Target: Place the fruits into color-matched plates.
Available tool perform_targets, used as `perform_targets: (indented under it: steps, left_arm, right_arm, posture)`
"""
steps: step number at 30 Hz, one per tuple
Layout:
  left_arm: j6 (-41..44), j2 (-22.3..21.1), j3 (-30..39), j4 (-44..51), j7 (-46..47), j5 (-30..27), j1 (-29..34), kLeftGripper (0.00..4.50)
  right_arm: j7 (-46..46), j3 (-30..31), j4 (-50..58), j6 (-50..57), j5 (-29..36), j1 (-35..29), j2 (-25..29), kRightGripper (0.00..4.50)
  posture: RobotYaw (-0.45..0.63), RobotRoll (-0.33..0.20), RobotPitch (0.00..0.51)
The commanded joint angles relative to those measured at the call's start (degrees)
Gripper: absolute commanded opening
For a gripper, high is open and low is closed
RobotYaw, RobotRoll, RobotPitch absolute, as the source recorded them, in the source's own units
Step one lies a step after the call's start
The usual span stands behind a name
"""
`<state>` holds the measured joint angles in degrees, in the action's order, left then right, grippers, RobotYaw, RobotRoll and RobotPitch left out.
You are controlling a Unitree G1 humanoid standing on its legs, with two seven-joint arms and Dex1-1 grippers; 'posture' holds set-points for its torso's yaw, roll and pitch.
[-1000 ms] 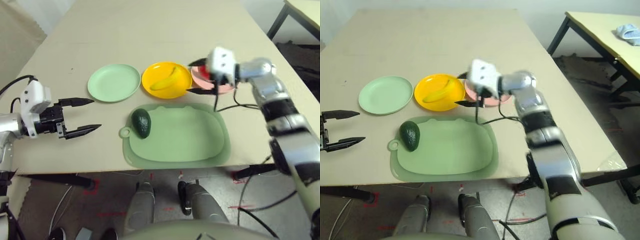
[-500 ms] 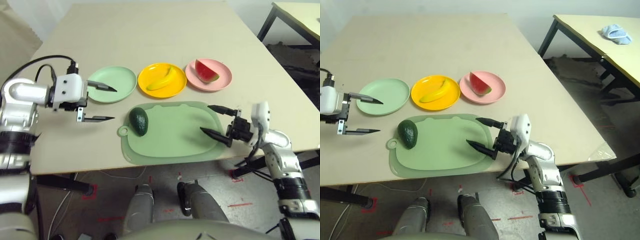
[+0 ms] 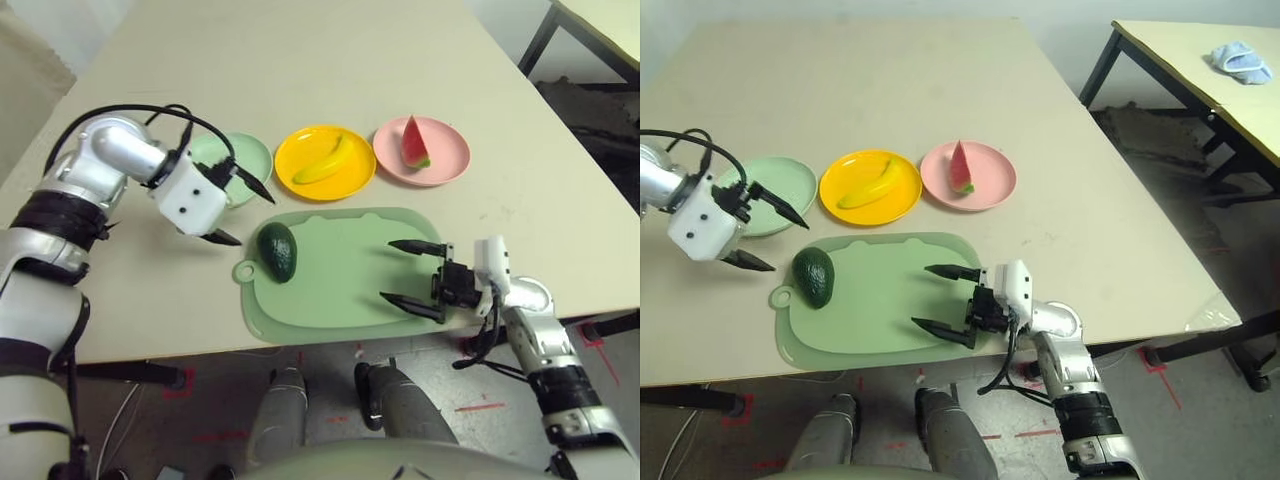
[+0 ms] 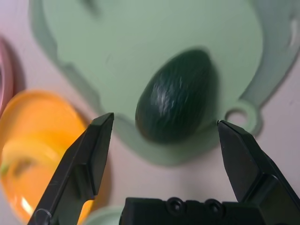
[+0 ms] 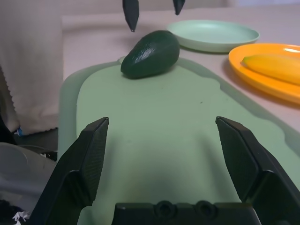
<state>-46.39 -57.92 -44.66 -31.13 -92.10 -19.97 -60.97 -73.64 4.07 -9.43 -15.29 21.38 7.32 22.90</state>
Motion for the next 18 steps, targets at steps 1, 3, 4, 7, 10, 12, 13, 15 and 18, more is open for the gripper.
perform_targets:
  steps: [1,3,4,7,10,12,13,15,18]
  left_arm:
    - [5.0,-2.4,-4.7,4.9,-0.4,-3.7,-1.4,4.50]
    - [4.8,-3.0,-7.0,5.4,-0.4,-3.0,-2.5,4.50]
    - [4.2,-2.9,-7.7,5.0,-0.4,-2.4,-3.0,4.50]
    - [3.1,-2.7,-9.4,3.8,-0.4,-1.1,-4.3,4.50]
    - [2.2,-2.6,-10.8,3.0,-0.4,0.5,-4.9,4.50]
    - [1.7,-2.3,-11.1,2.6,-0.4,1.0,-4.9,4.50]
    - [1.4,-2.0,-11.1,2.3,-0.4,1.2,-4.9,4.50]
    - [-0.3,-0.8,-10.7,0.9,-0.4,2.9,-5.0,4.50]
    - [-1.5,1.8,-9.7,-1.5,-0.4,5.0,-4.9,4.50]
  right_arm:
    - [0.6,1.1,0.0,-2.4,-2.2,-1.4,1.0,4.48]
    - [1.1,1.3,0.0,-3.0,-2.5,-1.5,1.0,4.48]
    - [1.5,1.3,0.0,-3.0,-2.4,-1.6,0.8,4.48]
    - [2.6,1.8,0.3,-3.1,-2.5,-1.4,0.5,4.48]
    - [3.3,2.2,0.0,-3.3,-2.7,-1.1,0.6,4.48]
    - [3.6,2.4,0.0,-3.4,-2.7,-1.0,0.7,4.48]
    - [3.6,2.4,0.0,-3.4,-2.7,-1.0,0.7,4.48]
    - [3.7,2.5,0.0,-3.6,-2.4,-0.8,0.7,4.48]
    - [2.1,2.6,1.0,-2.8,0.2,-0.5,0.3,4.48]
  posture:
    - [-0.12,0.000,0.155]
    - [-0.12,0.000,0.153]
    - [-0.12,0.000,0.153]
    - [-0.13,0.000,0.149]
    - [-0.13,0.000,0.147]
    - [-0.13,0.000,0.144]
    - [-0.13,0.000,0.144]
    - [-0.13,0.000,0.142]
    - [-0.13,0.000,0.141]
